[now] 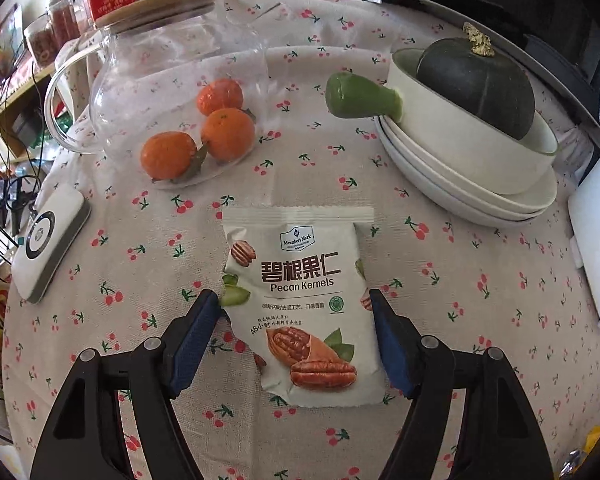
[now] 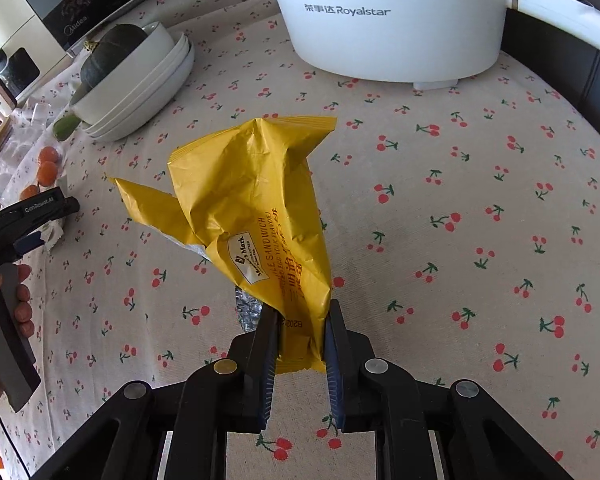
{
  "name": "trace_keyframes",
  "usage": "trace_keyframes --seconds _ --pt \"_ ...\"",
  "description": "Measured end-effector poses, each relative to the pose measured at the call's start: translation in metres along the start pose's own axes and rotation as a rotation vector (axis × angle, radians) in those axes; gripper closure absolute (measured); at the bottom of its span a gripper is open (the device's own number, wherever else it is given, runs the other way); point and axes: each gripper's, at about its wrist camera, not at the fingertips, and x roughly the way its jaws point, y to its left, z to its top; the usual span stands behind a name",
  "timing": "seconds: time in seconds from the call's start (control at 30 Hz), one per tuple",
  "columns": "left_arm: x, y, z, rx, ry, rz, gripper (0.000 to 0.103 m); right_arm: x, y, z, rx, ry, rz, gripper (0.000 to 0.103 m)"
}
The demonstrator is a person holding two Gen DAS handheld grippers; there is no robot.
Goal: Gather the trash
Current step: 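Grasp the Pecan Kernels packet with the left gripper while the right gripper holds the yellow bag, then carry the bag and packet over the bin and open both grippers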
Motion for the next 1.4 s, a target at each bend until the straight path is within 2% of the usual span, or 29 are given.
trace_keyframes --seconds 0.1,0.17,0.37,0.5,0.53,0.8,1.03,1.27,1.4 --pt "-0.006 0.006 -0.008 0.015 -0.021 -0.004 0.045 0.000 0.001 -0.002 -0.003 0.004 -0.007 0.084" --pt "-0.013 0.010 -0.015 0.053 -0.021 -0.021 0.062 -0.002 0.003 -0.005 -0.011 0.009 -0.015 0.084" --pt "-0.040 0.022 -0.048 0.136 0.026 -0.095 0.079 -0.029 0.008 -0.018 -0.011 0.016 -0.036 0.084" --pt "-0.068 0.025 -0.076 0.174 0.061 -0.151 0.086 -0.059 0.016 -0.032 -0.034 0.002 -0.053 0.084" --pt "-0.076 0.026 -0.082 0.180 0.068 -0.167 0.092 -0.066 0.018 -0.037 -0.041 0.000 -0.058 0.084" --pt "-0.149 0.028 -0.147 0.284 0.068 -0.254 0.092 -0.111 0.017 -0.085 -0.041 -0.008 -0.092 0.084" --pt "-0.196 0.021 -0.192 0.355 0.063 -0.324 0.092 -0.141 0.007 -0.126 -0.026 -0.021 -0.091 0.084" --pt "-0.230 0.000 -0.230 0.422 0.053 -0.414 0.092 -0.164 -0.021 -0.155 0.019 -0.032 -0.088 0.084" --pt "-0.246 -0.025 -0.249 0.492 0.048 -0.465 0.092 -0.187 -0.042 -0.162 0.032 -0.079 -0.117 0.083"
